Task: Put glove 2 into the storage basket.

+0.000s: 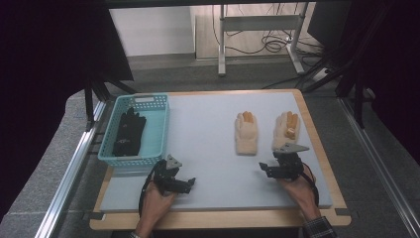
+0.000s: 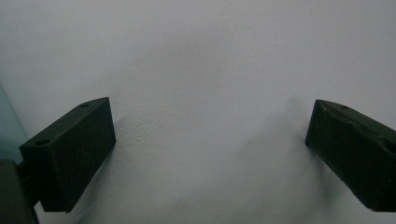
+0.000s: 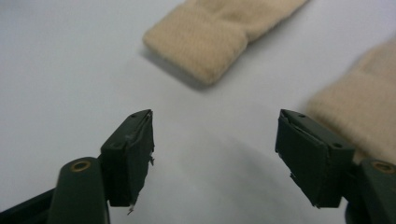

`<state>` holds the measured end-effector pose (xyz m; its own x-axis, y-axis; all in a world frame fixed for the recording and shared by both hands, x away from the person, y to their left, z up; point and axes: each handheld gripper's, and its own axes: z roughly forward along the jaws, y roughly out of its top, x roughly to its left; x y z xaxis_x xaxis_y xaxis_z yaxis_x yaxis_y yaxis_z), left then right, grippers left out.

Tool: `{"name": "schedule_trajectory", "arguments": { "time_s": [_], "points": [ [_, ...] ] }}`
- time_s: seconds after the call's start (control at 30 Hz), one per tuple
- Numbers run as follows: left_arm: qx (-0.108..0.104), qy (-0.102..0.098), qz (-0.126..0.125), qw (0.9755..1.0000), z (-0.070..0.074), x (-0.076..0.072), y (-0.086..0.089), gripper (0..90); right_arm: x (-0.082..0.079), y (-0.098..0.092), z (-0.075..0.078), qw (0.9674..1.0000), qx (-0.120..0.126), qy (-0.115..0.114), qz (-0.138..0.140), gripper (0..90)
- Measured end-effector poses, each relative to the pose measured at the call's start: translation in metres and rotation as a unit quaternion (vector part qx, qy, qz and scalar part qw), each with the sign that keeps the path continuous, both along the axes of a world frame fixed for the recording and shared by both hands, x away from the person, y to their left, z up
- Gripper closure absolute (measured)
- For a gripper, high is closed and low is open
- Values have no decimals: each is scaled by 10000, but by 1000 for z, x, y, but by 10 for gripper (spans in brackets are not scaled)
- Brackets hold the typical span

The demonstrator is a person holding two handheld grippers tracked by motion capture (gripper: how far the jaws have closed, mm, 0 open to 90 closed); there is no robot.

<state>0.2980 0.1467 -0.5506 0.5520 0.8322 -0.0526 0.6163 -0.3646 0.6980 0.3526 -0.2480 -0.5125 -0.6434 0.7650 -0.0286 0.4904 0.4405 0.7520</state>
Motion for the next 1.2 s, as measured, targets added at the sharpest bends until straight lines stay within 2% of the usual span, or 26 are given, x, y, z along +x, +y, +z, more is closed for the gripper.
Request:
{"name": "schedule_trajectory", "arguments": {
  "time_s": [0.1,0.27,0.3,0.37,0.4,0.5,0.6,0.73,0.87,0.97,1.03,1.13,1.17,1.2],
  "points": [
    [-4,-5,2,10000,0,0,0,18,6,1,5,10000,11,-36,42,310],
    [-7,-12,7,10000,0,0,0,19,24,7,20,9998,-3,-131,158,422],
    [-7,-12,7,10000,0,0,0,19,24,7,20,9998,-3,-131,158,422],
    [-6,-13,8,10000,0,0,0,19,32,11,24,9997,-48,-154,203,473],
    [-7,-13,9,10000,0,0,0,19,40,16,28,9994,-123,-179,261,534],
    [-7,-14,6,10000,0,0,0,20,49,21,31,9993,-157,-188,296,557],
    [0,-23,-6,10000,0,0,0,20,64,30,33,9991,-200,-193,314,550],
    [-3,-22,-8,10000,0,0,0,20,85,45,31,9989,-240,-155,371,443],
    [-9,-24,-6,10000,0,0,0,20,107,61,19,9977,-383,-242,509,315],
    [-9,-25,-7,10000,0,0,0,20,115,67,12,9975,-393,-238,535,283],
    [16,-18,-25,10000,0,0,1,20,121,70,7,9972,-508,-215,498,267],
    [15,-20,-25,10000,0,0,1,20,132,75,-6,9961,-768,-8,427,265],
    [15,-20,-24,10000,0,0,1,20,134,75,-9,9963,-740,71,424,283],
    [15,-19,-24,10000,0,0,1,20,136,73,-10,9976,-510,228,406,340]
  ]
}}
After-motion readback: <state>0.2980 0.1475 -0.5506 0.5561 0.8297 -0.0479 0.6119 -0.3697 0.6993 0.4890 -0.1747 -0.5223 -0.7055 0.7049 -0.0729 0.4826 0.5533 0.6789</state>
